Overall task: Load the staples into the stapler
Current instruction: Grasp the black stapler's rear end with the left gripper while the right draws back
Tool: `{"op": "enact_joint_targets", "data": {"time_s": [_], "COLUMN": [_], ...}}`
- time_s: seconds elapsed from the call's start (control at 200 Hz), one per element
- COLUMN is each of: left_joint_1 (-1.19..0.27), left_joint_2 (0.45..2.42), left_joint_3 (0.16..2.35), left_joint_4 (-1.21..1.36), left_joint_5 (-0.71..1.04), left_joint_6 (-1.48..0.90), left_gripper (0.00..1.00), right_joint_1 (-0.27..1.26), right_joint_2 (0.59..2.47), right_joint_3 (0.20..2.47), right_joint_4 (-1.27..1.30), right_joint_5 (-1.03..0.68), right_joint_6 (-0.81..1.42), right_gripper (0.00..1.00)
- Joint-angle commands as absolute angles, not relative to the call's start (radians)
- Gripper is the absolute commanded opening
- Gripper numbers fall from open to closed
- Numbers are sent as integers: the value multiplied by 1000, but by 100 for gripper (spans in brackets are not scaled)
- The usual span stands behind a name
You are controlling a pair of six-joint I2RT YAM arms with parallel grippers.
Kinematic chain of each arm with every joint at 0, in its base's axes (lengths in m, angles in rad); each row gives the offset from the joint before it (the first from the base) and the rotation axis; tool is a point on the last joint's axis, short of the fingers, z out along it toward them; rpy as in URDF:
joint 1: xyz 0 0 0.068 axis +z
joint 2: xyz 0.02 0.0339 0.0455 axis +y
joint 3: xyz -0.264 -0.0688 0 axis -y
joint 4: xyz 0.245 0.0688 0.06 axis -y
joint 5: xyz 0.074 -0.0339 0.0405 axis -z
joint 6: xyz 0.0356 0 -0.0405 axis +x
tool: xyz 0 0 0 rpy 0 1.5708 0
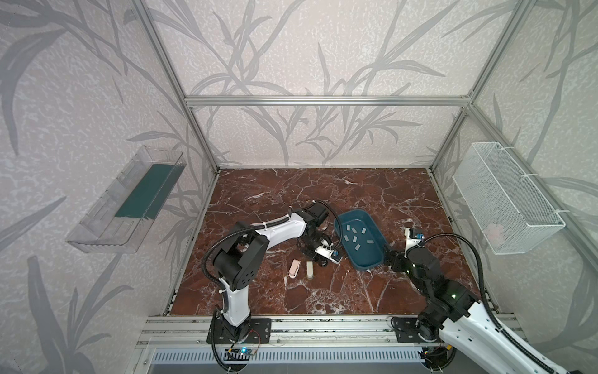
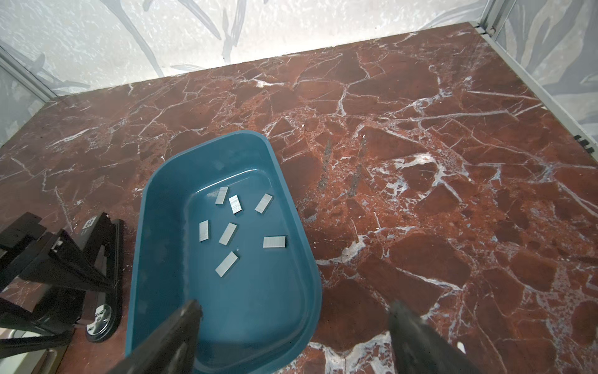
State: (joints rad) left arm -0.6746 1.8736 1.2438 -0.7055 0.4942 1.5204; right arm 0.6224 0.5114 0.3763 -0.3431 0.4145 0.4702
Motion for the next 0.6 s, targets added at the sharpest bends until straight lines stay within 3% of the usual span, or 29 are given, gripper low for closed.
{"op": "enact_joint_targets", "data": {"time_s": [0.0,0.295,0.48,0.595], "left_joint_1": [-683,-680,-679,-678], "left_joint_2": [1891,1878,1882,1872], "left_joint_3": [1289,1311,1312,1312], "left_joint_4": [-784,-818,-817,-819], "left_joint_5": [457,410,356,356], "left_joint_6": [1566,1555,1549,1545], "left_gripper": [51,45,32,34], "right_joint_1": [619,617,617,617], "right_joint_2": [526,548,543,544], "right_joint_3": [385,389,388,388], "right_joint_4": [-325,-319,-325,-325], "right_joint_5": [422,408,400,393], "right_joint_6": [459,457,459,460], "right_gripper": [90,89,90,89]}}
